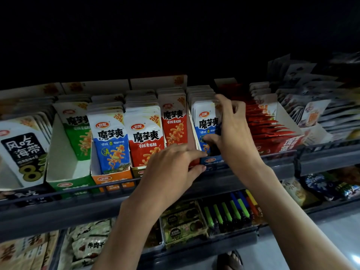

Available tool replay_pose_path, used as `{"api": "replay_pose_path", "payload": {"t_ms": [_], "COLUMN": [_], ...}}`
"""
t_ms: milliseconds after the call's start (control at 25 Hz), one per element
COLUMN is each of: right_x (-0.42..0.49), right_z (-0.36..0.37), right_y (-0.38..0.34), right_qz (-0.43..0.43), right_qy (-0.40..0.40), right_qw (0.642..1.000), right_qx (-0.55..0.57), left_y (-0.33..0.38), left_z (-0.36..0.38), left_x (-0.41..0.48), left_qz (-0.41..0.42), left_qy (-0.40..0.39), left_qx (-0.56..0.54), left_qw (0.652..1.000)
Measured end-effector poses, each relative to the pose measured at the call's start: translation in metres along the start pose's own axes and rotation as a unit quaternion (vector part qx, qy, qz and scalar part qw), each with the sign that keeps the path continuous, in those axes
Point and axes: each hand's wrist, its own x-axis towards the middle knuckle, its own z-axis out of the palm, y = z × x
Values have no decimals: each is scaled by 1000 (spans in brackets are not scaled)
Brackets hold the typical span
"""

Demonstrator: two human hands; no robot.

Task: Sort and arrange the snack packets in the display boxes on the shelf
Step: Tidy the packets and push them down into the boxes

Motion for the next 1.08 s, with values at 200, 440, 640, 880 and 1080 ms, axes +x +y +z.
{"api": "replay_pose_path", "payload": {"t_ms": [200, 440, 640, 880, 1080], "right_x": [-6, -8, -8, -3, 1], "right_z": [-4, 9, 39, 82, 95], "right_y": [-22, -67, -111, -158, -166], "right_qz": [-80, -202, -216, -202, -175], "right_qy": [107, 92, 1, -67, -65], "right_qw": [991, 972, 975, 977, 980], "right_qx": [0, 71, 59, -2, -73], "left_y": [-3, -45, -88, -119, -120], "left_z": [-23, -69, -80, -83, -88], "left_x": [-8, -31, -49, -63, -66], "left_qz": [-29, -204, -299, -340, -359], "left_qy": [117, 297, 327, 284, 255], "left_qx": [-124, -331, -339, -270, -230], "left_qw": [985, 872, 830, 855, 868]}}
